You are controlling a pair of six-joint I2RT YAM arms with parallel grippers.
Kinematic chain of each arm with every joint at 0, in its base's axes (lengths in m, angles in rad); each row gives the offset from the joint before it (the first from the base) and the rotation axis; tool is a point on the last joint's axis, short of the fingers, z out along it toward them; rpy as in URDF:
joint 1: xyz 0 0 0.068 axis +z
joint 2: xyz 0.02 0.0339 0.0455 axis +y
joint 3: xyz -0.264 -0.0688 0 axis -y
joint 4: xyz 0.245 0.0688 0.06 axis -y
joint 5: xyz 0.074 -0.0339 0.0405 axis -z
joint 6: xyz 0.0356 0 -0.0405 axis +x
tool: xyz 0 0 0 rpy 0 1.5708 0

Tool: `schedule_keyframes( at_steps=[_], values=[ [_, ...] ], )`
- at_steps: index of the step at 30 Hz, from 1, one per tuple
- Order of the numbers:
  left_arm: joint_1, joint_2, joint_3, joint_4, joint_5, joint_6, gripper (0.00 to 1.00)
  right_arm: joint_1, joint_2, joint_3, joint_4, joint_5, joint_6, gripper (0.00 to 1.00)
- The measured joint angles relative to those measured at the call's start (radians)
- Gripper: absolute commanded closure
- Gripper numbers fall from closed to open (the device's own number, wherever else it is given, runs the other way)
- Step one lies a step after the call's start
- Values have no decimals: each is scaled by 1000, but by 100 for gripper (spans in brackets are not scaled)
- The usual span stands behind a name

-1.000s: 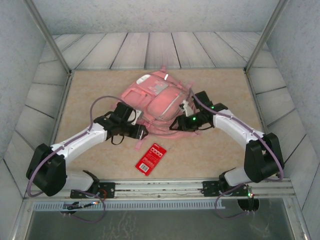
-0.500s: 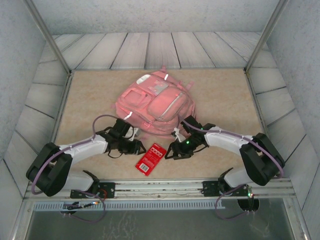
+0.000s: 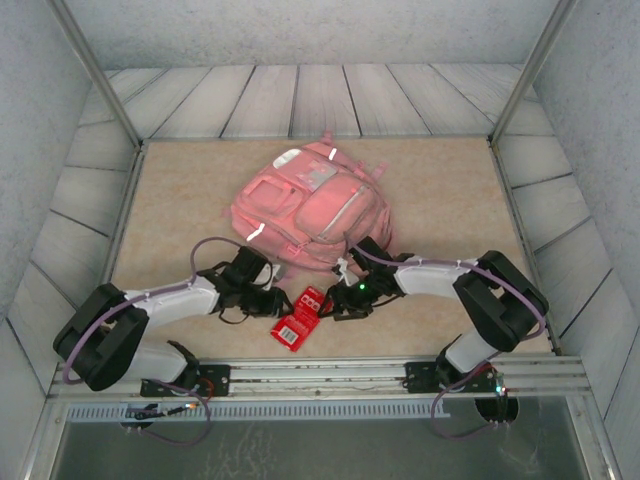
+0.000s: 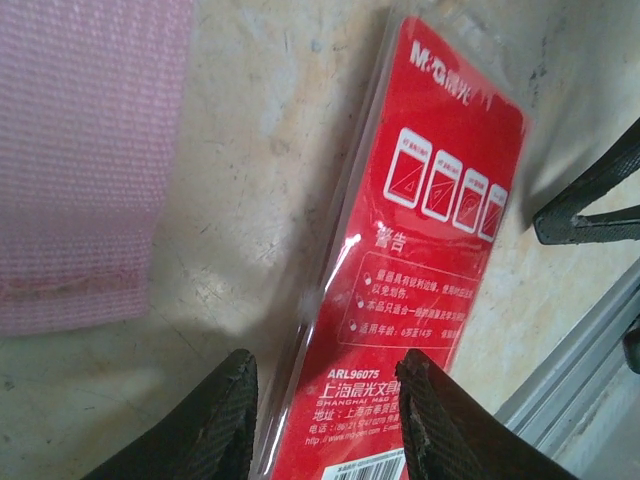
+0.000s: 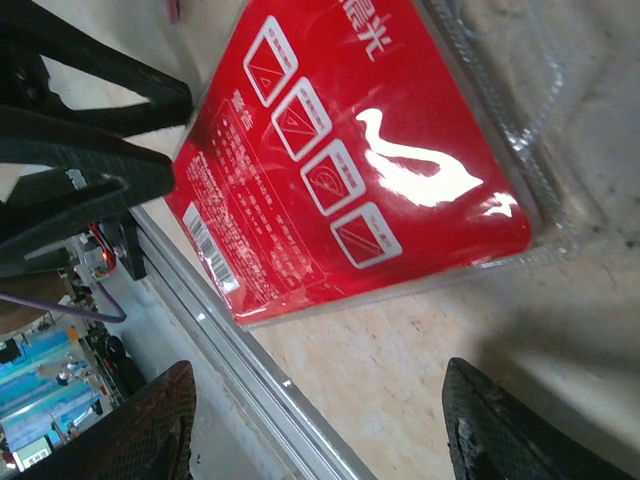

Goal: Pack the student bag

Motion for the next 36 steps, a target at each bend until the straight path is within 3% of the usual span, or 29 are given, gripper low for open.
schedule_keyframes(
  at_steps=[22,30,36],
  values=[
    [-51,59,-20,145,23,-69,65,13,25,10,192,10,169,37],
    [-54,74,-22,183,27,-81,65,12,-27,-6,282,11,196,45],
    [-55,84,-22,204,32,-86,63,11,-26,-6,285,36,192,60]
  ],
)
